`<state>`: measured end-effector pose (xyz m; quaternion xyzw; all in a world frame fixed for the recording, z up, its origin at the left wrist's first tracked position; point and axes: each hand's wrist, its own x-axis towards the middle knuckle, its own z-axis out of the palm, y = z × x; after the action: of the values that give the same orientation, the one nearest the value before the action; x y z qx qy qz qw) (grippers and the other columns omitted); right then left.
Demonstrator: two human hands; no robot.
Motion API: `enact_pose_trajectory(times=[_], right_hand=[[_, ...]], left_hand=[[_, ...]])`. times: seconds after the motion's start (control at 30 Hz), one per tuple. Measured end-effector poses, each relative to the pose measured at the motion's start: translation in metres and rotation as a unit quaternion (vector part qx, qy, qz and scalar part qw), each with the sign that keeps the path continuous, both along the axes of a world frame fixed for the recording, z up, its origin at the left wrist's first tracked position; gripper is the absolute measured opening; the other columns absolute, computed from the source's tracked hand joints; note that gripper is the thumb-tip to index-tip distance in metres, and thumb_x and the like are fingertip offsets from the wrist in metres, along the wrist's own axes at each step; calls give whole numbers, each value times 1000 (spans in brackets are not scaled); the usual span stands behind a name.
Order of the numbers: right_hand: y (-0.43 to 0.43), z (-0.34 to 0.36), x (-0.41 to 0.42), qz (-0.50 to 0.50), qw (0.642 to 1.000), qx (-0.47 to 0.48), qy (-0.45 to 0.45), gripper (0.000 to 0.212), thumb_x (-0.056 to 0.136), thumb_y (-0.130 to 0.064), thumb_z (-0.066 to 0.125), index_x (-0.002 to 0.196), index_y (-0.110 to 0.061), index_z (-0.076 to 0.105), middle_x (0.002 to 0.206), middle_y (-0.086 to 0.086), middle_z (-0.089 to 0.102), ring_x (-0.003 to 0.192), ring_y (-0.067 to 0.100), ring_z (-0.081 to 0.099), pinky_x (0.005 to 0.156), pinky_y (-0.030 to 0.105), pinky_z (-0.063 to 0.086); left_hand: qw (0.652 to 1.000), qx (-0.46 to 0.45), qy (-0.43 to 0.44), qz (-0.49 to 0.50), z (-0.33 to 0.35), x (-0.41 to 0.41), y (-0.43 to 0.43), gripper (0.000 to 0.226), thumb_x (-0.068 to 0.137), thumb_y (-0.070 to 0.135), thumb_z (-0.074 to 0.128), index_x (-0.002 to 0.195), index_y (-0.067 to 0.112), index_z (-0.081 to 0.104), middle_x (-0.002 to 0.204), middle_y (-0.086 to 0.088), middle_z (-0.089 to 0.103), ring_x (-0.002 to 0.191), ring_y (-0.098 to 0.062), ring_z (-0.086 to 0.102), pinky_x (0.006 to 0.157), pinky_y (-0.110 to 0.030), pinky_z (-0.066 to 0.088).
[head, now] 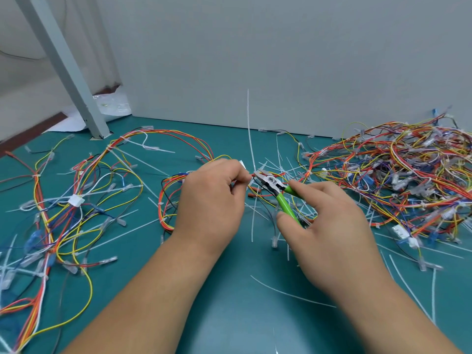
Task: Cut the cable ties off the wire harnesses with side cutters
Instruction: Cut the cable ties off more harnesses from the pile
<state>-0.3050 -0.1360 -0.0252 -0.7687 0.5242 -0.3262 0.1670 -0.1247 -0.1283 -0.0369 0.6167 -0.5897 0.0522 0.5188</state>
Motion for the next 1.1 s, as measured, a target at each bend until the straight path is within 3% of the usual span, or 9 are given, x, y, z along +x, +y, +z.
enact_pose_trajectory(times=[0.2, 0.43, 0.57, 0.7, 0.9, 1.1], right_hand=[[-2, -1, 0, -5, 1000, -2, -3, 50, 82, -37, 75, 131, -33, 68, 118, -15, 61, 86, 19, 62, 96, 41, 49], [-4, 0, -2, -10, 1000, 4, 7, 52, 78, -38, 74, 129, -31, 71, 116, -16, 64, 86, 12, 60, 84, 22, 39], [-4, 2, -3, -11, 1000, 16, 0, 61, 70, -48, 60, 128, -32, 72, 115, -17, 65, 98, 10, 63, 89, 24, 44], [-4, 2, -4, -5, 1000, 23, -2, 54, 75, -42, 67, 128, -33, 72, 112, -18, 65, 94, 10, 63, 90, 27, 48], [-3, 1, -3, -2, 1000, 14, -7, 47, 77, -38, 72, 124, -35, 73, 104, -18, 64, 83, 7, 60, 78, 24, 42], [-5, -1, -2, -1, 1000, 3, -7, 48, 78, -35, 74, 126, -31, 73, 107, -18, 65, 86, 8, 60, 83, 22, 42]], left_hand=[[999, 2, -47, -11, 1, -1, 0, 15, 77, -3, 73, 80, 12, 72, 82, 0, 73, 81, -22, 67, 74, -38, 51], [998, 15, -67, -10, 4, 0, 1, 15, 78, -4, 73, 81, 11, 73, 80, -2, 72, 81, -25, 65, 74, -38, 47], [995, 25, -99, -9, 5, 2, 1, 15, 78, -5, 73, 81, 10, 72, 81, -3, 72, 80, -28, 63, 74, -40, 46], [994, 23, -110, -10, 5, 3, 1, 14, 78, -5, 74, 80, 9, 71, 81, -3, 72, 79, -29, 63, 73, -41, 47], [994, 21, -102, -17, 6, 2, 2, 13, 79, -4, 74, 80, 9, 71, 81, -3, 72, 81, -29, 64, 73, -42, 50], [996, 25, -85, -21, 7, 1, 3, 13, 79, -5, 73, 80, 8, 73, 82, -3, 73, 83, -28, 66, 74, -42, 53]])
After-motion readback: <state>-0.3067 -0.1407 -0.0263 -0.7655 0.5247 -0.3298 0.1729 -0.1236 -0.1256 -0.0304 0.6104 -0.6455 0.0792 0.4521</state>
